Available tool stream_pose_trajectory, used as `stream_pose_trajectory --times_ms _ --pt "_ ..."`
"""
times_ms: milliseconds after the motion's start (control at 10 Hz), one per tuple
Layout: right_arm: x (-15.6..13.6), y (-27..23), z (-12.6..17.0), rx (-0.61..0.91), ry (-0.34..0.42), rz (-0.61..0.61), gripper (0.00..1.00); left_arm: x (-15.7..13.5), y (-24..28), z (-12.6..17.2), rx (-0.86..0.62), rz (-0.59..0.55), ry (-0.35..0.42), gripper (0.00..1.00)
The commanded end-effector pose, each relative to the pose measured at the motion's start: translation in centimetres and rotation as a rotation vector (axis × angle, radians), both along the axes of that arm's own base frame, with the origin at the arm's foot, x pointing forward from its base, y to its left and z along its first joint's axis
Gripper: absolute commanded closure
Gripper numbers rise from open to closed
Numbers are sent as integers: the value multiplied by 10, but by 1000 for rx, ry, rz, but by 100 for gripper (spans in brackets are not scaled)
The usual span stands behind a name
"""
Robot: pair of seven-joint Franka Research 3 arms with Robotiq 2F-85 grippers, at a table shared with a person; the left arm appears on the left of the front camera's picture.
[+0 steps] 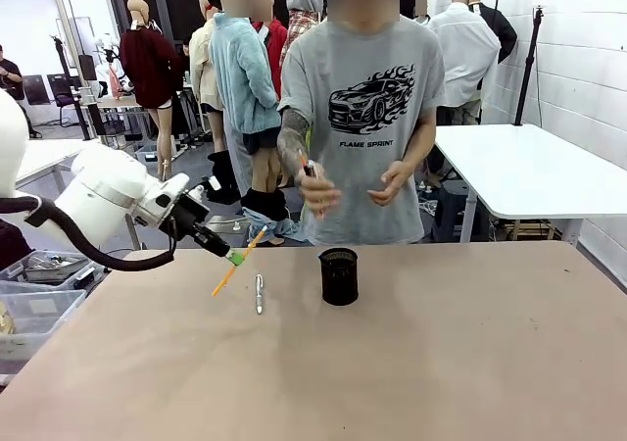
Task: Place the pens into the pen holder.
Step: Pick up a writing instrument from the table and place it into the Pen holder.
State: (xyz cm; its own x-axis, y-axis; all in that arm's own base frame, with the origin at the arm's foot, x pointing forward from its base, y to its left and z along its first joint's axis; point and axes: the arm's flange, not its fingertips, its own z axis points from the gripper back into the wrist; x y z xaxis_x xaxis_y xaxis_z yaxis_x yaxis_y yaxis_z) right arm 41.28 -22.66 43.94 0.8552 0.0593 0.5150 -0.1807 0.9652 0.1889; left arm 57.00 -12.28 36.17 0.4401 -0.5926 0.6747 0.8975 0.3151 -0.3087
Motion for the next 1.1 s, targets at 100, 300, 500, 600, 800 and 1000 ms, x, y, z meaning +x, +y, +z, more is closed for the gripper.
stream_pose_trajectory --times_ms 100,300,500,600,800,1000 --pt "-1 0 -2 -9 -2 12 22 -19 65 34 -227 25 -108 100" --pt "-1 0 -2 -9 -2 12 22 -45 132 69 -320 127 -276 100" --pt "-1 0 -2 -9 -2 12 22 -64 189 86 -393 185 -348 100" --pt "-1 0 -2 -9 -2 12 22 -72 208 90 -461 199 -381 100" --pt "-1 0 -2 -9 -2 12 22 -74 215 88 -525 190 -384 100" --pt "-1 0 -2 -9 -2 12 22 -54 178 88 -532 131 -337 100"
